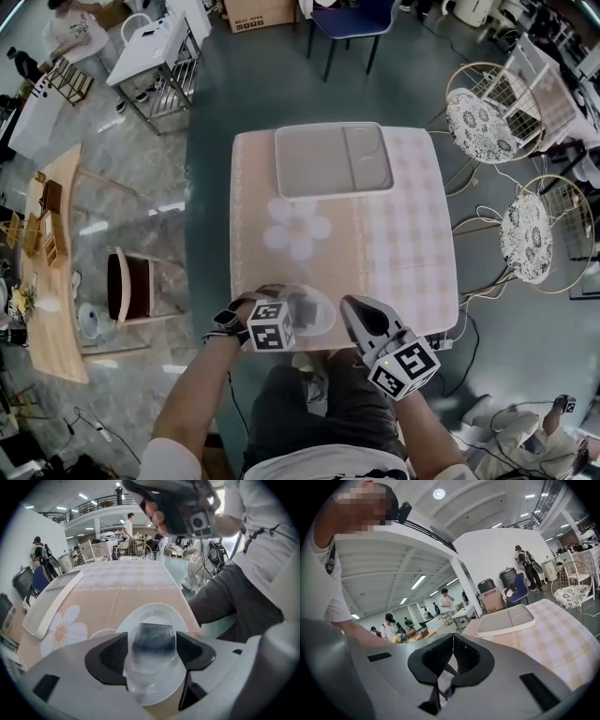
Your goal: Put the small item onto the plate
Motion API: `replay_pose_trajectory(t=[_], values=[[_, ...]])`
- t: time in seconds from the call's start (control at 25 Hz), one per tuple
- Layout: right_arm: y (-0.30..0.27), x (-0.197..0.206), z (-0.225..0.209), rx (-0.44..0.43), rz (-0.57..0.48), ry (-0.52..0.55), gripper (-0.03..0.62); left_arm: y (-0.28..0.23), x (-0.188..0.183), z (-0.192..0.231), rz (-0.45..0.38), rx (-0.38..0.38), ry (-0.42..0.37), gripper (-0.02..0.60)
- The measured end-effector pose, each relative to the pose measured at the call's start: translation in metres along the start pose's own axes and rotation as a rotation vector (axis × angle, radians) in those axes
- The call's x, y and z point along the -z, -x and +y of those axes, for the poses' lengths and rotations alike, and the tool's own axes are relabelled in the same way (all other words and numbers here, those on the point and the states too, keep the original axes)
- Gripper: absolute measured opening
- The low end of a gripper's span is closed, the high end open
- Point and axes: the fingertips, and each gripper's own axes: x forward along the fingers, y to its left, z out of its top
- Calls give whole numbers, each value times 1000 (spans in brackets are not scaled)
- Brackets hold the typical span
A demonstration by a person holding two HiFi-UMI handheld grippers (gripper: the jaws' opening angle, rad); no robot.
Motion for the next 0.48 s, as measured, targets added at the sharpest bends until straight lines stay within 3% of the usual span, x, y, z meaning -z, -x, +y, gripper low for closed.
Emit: replay_pose_trajectory(t=[0.12,0.24,0.32,0.48], values=[[1,-4,5,-1,18,-4,15,17,-14,-1,-67,-14,53,316],[5,-12,11,15,39,0,15,46,-39,-1,-184,-29,158,310],[9,-22,17,26,50,3,15,73,-60,-2,-285,-43,244,260],[18,-44,31,32,57,14,15,127,-96,-2,-461,-118,366,96]])
